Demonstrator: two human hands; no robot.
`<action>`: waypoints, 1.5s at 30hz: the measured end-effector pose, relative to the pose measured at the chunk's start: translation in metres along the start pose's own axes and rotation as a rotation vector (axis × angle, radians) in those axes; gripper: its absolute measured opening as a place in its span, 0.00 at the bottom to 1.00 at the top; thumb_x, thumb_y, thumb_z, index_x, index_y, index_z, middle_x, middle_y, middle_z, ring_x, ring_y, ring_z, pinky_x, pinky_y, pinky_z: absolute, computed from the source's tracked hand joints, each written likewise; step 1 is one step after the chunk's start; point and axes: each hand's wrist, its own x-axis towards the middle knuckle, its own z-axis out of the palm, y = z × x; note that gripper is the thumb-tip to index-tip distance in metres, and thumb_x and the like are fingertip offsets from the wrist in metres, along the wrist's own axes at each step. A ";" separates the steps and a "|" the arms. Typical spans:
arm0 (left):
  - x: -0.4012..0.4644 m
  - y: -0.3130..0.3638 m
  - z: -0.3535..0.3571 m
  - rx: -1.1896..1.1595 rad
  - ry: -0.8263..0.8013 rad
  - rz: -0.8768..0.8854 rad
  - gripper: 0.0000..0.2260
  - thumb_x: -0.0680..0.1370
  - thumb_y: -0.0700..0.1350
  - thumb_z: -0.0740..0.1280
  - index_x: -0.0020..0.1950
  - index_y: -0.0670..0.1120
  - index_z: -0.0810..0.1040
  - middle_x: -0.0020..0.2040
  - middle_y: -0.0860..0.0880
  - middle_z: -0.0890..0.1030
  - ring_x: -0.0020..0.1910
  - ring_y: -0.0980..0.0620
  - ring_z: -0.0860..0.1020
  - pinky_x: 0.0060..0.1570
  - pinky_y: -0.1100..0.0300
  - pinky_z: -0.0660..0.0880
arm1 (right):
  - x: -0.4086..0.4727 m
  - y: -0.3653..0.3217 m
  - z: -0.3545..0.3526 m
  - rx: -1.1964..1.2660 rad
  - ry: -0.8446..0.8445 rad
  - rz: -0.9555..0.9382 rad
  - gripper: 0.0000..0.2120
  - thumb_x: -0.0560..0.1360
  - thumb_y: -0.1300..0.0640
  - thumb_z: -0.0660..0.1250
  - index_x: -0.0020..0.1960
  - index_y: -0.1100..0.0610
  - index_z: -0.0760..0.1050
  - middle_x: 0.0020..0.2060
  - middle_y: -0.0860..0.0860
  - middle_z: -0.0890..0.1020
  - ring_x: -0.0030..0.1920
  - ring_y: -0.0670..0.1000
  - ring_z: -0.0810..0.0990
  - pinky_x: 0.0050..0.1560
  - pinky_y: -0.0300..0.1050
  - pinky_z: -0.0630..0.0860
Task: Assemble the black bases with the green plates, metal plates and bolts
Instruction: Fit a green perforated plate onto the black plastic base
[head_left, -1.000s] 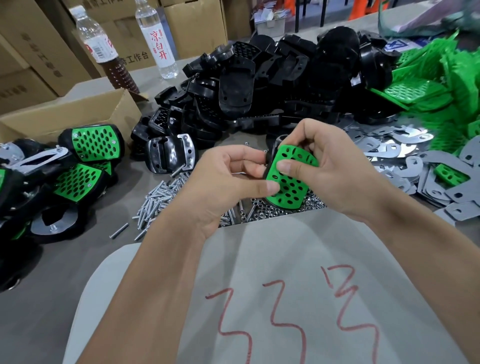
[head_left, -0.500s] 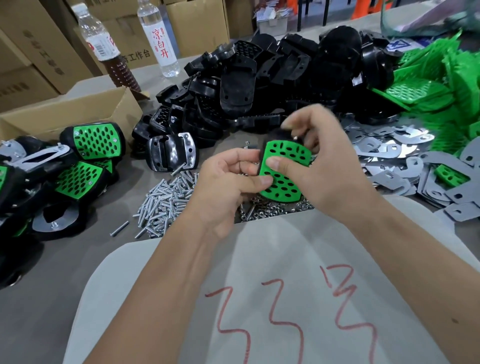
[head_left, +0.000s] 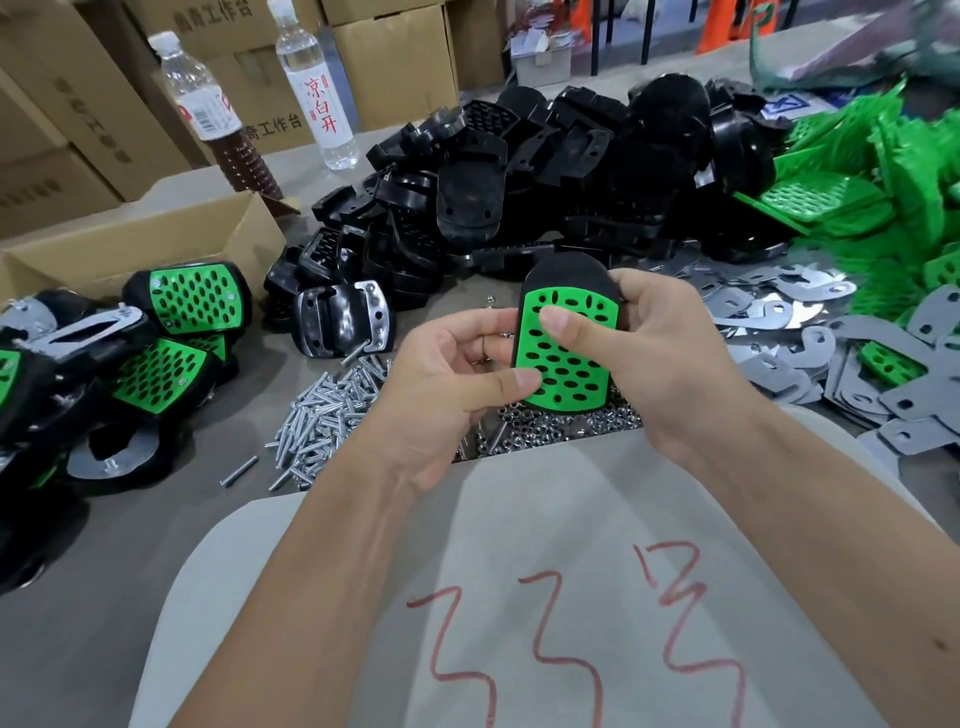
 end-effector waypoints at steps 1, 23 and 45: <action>0.000 0.001 0.000 0.018 0.001 0.004 0.23 0.67 0.32 0.74 0.62 0.37 0.80 0.44 0.43 0.85 0.45 0.45 0.86 0.44 0.57 0.83 | 0.000 0.000 0.000 0.002 0.000 0.003 0.15 0.73 0.60 0.79 0.57 0.59 0.81 0.47 0.57 0.88 0.47 0.56 0.89 0.46 0.58 0.87; 0.000 0.002 0.001 -0.023 0.071 -0.103 0.20 0.69 0.42 0.73 0.56 0.33 0.82 0.48 0.38 0.87 0.42 0.46 0.86 0.36 0.57 0.82 | 0.005 -0.006 -0.012 0.129 -0.264 0.049 0.18 0.73 0.56 0.71 0.61 0.62 0.82 0.53 0.61 0.87 0.53 0.60 0.88 0.49 0.55 0.86; 0.005 -0.008 0.003 0.009 0.298 -0.025 0.06 0.79 0.37 0.71 0.53 0.35 0.83 0.43 0.44 0.86 0.40 0.48 0.85 0.37 0.55 0.82 | 0.003 0.003 -0.003 -0.105 -0.232 -0.044 0.12 0.85 0.62 0.62 0.56 0.53 0.85 0.51 0.53 0.89 0.58 0.60 0.85 0.60 0.62 0.83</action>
